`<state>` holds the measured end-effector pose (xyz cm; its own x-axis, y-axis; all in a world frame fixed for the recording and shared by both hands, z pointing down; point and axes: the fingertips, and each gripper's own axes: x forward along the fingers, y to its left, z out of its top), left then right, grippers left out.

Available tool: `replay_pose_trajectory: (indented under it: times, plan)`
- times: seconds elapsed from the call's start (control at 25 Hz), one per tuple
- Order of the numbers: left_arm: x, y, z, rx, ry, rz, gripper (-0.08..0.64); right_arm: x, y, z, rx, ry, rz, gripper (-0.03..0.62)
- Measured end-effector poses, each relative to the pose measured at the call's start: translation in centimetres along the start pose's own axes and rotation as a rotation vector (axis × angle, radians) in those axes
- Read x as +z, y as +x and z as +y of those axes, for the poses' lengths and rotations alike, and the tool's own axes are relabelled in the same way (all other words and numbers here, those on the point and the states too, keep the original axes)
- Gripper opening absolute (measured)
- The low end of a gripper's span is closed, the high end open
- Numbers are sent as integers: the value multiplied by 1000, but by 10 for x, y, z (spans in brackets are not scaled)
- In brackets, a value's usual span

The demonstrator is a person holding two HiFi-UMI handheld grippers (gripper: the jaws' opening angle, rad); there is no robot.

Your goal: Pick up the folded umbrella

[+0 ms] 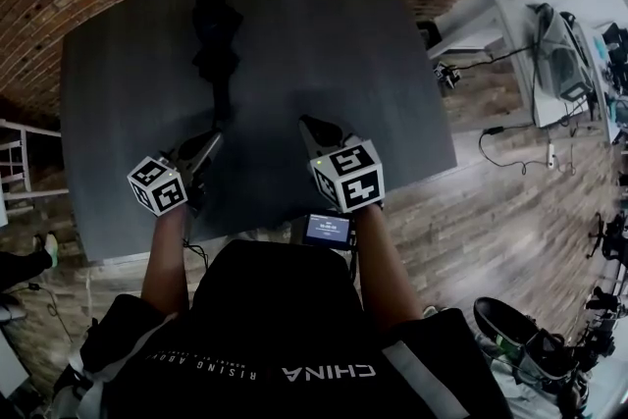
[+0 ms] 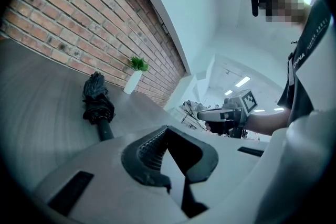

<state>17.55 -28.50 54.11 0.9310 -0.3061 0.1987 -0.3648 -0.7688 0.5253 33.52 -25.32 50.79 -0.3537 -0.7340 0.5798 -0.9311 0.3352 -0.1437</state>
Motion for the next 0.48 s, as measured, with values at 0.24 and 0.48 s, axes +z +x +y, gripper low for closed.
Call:
replay_pose_trajectory:
  times: [0.24,0.48]
  plan:
    - [13,-5,1,49,19,-32,3,18,7,-4,36,-37,-20,8]
    - [28,-22,8,116,36,-66,3,48,30,5,110,-78,-51,8]
